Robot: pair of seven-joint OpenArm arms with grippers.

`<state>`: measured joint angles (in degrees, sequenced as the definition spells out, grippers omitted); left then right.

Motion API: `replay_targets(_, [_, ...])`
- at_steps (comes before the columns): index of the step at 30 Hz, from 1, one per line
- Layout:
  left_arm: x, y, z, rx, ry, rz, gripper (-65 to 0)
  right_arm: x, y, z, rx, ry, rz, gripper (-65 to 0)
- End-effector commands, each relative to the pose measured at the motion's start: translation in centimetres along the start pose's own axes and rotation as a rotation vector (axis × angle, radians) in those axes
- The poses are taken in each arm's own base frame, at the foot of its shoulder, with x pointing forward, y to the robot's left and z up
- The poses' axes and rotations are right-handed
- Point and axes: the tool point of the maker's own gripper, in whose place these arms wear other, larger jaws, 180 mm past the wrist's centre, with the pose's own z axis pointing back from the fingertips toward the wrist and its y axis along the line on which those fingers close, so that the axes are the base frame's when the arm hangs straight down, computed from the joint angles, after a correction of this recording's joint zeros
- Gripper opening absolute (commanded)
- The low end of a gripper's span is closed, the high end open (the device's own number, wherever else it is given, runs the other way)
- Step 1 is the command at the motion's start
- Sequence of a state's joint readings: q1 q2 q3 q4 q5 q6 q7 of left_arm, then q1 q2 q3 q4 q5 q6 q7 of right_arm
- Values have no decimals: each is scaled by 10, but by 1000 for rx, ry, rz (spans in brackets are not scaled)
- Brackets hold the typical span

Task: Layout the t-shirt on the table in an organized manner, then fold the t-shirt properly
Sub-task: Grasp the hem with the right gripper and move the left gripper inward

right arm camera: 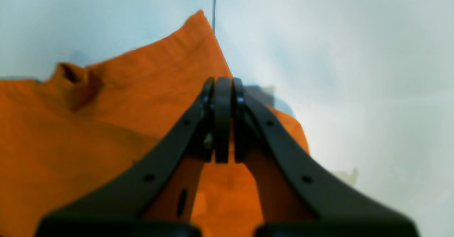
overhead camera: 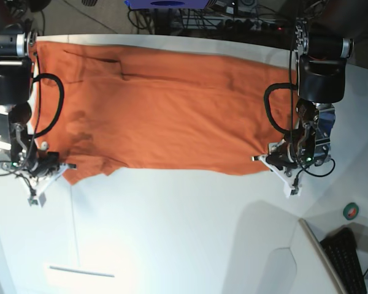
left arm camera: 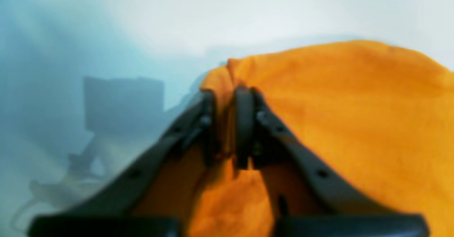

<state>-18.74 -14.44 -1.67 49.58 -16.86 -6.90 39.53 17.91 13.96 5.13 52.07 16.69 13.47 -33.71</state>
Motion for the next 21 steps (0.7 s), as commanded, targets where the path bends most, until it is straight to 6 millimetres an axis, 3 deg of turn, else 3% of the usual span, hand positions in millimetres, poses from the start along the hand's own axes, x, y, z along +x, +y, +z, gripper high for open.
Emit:
replay_targets(1, [24, 2, 6, 5, -66, -11, -650, 26, -4, 7, -5, -63, 6, -650])
replay_targets(7, [29, 3, 28, 32, -157, -112, -650, 26, -3, 7, -4, -61, 9, -650])
replay_targets(13, [-3, 2, 45, 172, -159, -361, -650, 26, -3, 7, -4, -61, 9, -650])
replay_targets(18, [-16, -2, 67, 304, -177, -577, -650, 26, -3, 7, -4, -61, 9, -650])
replay_targets(21, [-20, -23, 79, 346, -201, -753, -650, 26, -3, 7, -4, -61, 9, -650])
